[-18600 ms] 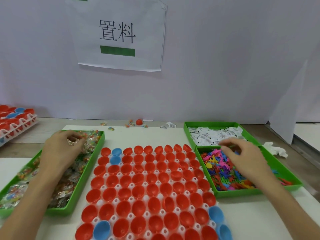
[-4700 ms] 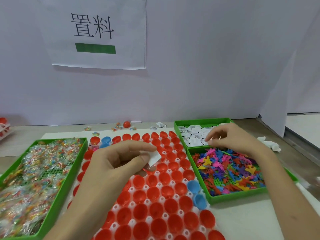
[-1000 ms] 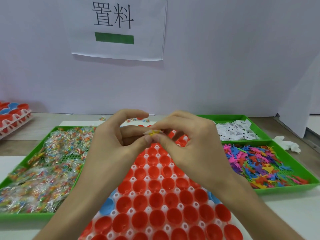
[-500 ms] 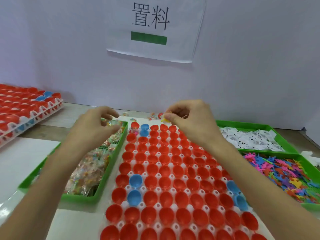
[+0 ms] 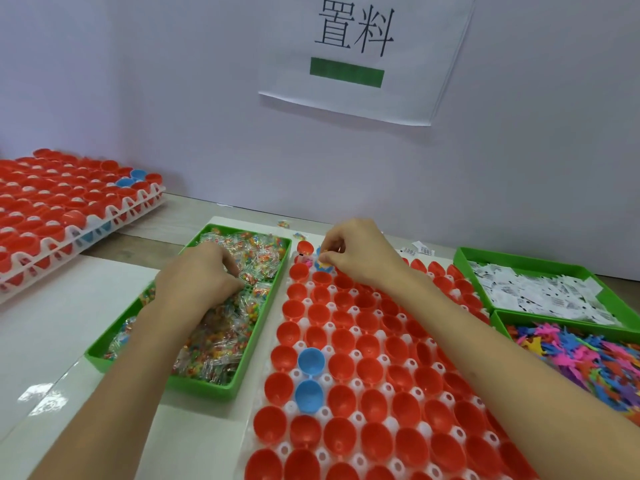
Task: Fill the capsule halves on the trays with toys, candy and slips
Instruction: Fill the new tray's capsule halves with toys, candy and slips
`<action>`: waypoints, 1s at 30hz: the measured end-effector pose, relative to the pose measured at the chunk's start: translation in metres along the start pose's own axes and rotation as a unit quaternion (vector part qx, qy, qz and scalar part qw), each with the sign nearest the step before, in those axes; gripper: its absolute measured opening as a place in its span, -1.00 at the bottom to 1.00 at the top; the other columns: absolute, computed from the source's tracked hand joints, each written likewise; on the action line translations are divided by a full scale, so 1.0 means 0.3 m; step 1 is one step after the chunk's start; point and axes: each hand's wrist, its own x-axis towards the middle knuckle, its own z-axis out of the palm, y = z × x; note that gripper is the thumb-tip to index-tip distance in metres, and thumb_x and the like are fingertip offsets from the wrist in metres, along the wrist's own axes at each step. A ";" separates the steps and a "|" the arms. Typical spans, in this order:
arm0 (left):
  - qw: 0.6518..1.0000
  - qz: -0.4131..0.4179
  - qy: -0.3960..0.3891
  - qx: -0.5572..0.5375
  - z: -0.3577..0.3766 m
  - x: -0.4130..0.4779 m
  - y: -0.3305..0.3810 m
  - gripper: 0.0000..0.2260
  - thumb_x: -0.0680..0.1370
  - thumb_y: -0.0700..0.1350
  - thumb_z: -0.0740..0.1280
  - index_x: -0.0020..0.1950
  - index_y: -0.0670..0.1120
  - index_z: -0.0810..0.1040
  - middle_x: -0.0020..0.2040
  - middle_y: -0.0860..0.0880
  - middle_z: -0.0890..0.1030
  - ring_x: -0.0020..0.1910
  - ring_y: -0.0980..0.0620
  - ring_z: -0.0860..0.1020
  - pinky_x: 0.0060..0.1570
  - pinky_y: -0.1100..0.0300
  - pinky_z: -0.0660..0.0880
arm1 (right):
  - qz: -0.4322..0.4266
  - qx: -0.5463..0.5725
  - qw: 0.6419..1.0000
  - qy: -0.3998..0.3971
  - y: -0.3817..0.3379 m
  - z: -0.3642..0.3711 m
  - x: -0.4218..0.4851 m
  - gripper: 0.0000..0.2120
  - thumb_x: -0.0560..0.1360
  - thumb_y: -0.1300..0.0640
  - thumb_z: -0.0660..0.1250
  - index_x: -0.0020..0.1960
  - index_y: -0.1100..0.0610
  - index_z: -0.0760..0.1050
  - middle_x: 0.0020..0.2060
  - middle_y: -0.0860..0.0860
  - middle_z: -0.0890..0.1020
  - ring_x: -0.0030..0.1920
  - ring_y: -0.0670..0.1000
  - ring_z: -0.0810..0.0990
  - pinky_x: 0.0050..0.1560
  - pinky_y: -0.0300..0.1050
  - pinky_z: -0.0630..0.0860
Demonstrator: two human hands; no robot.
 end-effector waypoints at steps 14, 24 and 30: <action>0.999 0.003 0.041 0.006 0.021 0.002 0.001 -0.86 0.47 -0.01 0.49 -0.19 0.09 0.54 -0.17 0.09 0.51 -0.08 -0.02 0.49 -0.14 0.10 0.38 | 0.043 -0.012 0.999 -0.024 -0.015 0.020 0.020 -0.94 0.41 0.16 0.55 -0.13 0.07 0.69 -0.29 -0.07 0.63 -0.22 -0.04 0.63 -0.09 -0.11 0.57; 0.998 0.019 0.055 0.009 0.042 0.005 0.001 -0.80 0.55 0.16 0.39 -0.08 0.05 0.58 -0.13 0.01 0.58 -0.06 -0.09 0.55 -0.14 0.08 0.44 | 0.067 0.078 0.994 -0.043 -0.004 -0.009 -0.016 -0.84 0.49 0.06 0.49 0.05 0.07 0.67 -0.10 -0.03 0.65 -0.12 -0.07 0.62 -0.16 -0.24 0.48; 0.998 0.008 0.062 -0.020 0.048 -0.005 0.007 -0.76 0.50 0.14 0.47 -0.20 0.02 0.54 -0.18 -0.03 0.63 -0.08 -0.13 0.59 0.00 -0.05 0.57 | 0.098 0.078 0.991 0.043 0.119 -0.206 -0.118 -0.88 0.55 0.08 0.38 -0.05 -0.14 0.62 -0.16 -0.19 0.63 -0.25 -0.26 0.55 -0.22 -0.46 0.41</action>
